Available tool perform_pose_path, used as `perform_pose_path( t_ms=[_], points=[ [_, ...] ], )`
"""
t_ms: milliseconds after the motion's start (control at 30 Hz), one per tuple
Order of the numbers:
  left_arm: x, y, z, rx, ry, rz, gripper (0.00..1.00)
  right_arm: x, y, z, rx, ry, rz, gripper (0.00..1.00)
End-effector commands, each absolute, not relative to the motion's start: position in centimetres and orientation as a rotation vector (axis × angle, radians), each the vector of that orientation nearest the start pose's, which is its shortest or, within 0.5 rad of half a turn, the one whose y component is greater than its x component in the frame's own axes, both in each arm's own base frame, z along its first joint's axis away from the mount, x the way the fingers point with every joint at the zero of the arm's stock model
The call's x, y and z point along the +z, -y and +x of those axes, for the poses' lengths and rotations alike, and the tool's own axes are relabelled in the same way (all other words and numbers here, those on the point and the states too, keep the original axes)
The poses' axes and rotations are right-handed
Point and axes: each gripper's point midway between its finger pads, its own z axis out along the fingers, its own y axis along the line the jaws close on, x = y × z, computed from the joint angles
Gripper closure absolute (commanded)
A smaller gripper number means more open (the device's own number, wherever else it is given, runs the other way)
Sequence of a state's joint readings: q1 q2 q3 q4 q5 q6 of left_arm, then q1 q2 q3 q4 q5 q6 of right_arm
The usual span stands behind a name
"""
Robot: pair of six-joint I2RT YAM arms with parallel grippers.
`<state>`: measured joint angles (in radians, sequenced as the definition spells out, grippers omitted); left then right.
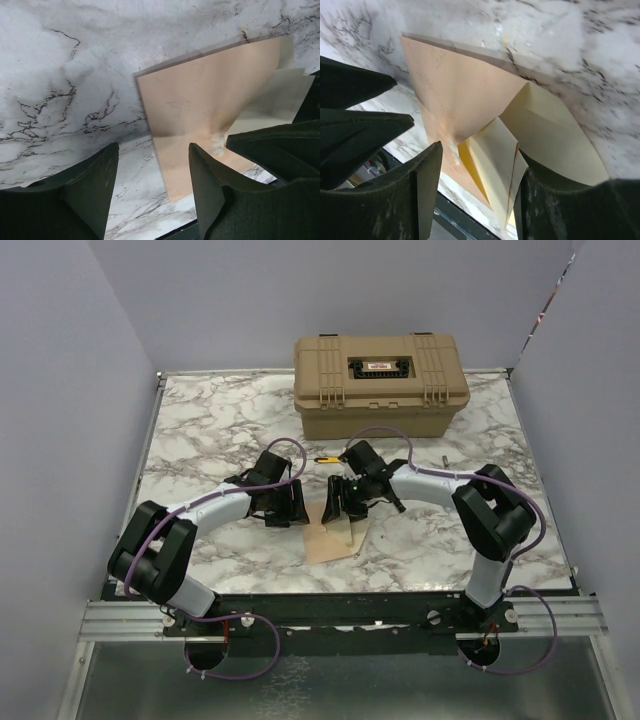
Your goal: Place the letter into the envelope and seal it
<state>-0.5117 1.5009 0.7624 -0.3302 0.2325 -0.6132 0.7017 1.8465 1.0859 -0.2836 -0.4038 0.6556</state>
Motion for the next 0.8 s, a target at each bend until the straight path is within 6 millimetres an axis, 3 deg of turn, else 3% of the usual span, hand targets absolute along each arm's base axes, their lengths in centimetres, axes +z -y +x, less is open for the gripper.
perform_pose_path(
  t_ms=[0, 267, 400, 533, 700, 767],
  points=[
    [0.3, 18.9, 21.6, -0.555, -2.871, -0.059, 0.40, 3.1, -29.8, 23.9, 0.711, -2.881, -0.189, 0.40],
    [0.3, 19.5, 21.4, -0.595, -2.883, -0.046, 0.40, 3.8, -29.6, 23.9, 0.661, -2.896, -0.205, 0.35],
    [0.4, 19.5, 21.6, -0.596, -2.877, -0.048, 0.41, 4.3, -28.8, 24.4, 0.496, -2.881, -0.263, 0.35],
    [0.6, 19.4, 21.8, -0.582, -2.861, -0.058, 0.42, 4.4, -27.6, 24.8, 0.285, -2.836, -0.305, 0.25],
    [0.9, 19.4, 22.0, -0.585, -2.847, -0.065, 0.42, 4.8, -27.0, 24.9, 0.261, -2.814, -0.245, 0.25],
    [1.0, 19.4, 21.9, -0.591, -2.847, -0.070, 0.43, 5.1, -27.2, 25.0, 0.288, -2.791, -0.222, 0.31]
  ],
)
